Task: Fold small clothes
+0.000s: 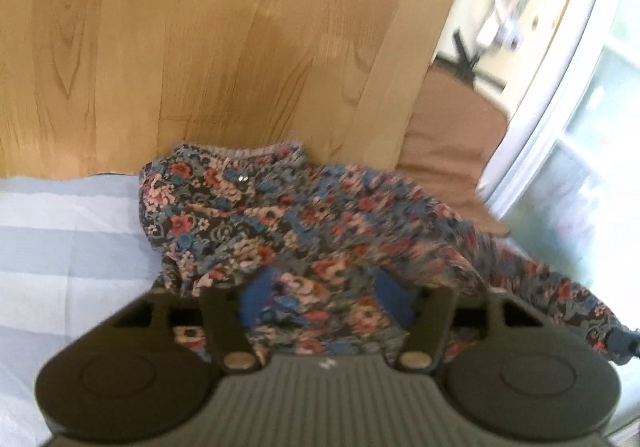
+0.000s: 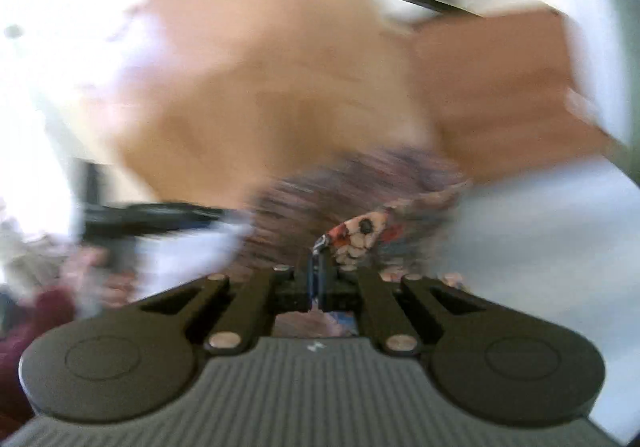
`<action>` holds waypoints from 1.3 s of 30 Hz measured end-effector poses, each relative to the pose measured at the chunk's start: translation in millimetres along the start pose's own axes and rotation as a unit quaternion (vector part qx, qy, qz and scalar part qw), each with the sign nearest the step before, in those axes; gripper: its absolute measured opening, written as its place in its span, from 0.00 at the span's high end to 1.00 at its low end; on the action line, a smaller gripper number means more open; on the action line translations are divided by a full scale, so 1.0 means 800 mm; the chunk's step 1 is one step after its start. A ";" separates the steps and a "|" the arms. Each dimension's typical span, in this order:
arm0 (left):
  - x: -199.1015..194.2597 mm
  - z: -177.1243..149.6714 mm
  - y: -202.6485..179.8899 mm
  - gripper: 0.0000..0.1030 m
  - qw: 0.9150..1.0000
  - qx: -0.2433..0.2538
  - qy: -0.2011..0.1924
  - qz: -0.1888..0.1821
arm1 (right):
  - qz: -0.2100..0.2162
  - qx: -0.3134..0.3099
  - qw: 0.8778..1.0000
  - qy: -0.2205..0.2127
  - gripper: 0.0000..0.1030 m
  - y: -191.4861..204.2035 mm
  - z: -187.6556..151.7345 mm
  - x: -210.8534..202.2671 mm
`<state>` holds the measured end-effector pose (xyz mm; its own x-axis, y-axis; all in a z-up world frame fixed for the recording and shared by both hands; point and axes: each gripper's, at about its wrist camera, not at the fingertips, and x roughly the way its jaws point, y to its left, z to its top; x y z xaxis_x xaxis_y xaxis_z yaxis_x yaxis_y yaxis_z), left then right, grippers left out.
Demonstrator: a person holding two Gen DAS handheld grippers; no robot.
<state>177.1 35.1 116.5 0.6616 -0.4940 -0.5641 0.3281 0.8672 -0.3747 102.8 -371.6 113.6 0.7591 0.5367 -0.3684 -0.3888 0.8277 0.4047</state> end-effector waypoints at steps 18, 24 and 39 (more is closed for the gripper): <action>0.029 -0.026 0.038 0.42 0.985 -0.025 0.096 -0.143 | 0.153 -0.105 0.980 0.072 0.95 0.149 -0.073 0.155; 0.041 -0.029 0.003 0.96 0.991 0.025 0.102 -0.080 | 0.132 -0.075 0.986 0.064 0.79 0.121 -0.074 0.131; 0.016 0.015 0.063 0.96 0.993 -0.078 0.057 -0.068 | -0.121 0.090 0.984 0.096 0.78 -0.051 -0.155 -0.011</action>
<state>210.2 73.0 99.1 0.5344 -0.6168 -0.5779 0.2945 0.7767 -0.5567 47.2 -389.5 -3.8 0.6980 0.3637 -0.6169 -0.0971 0.9016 0.4216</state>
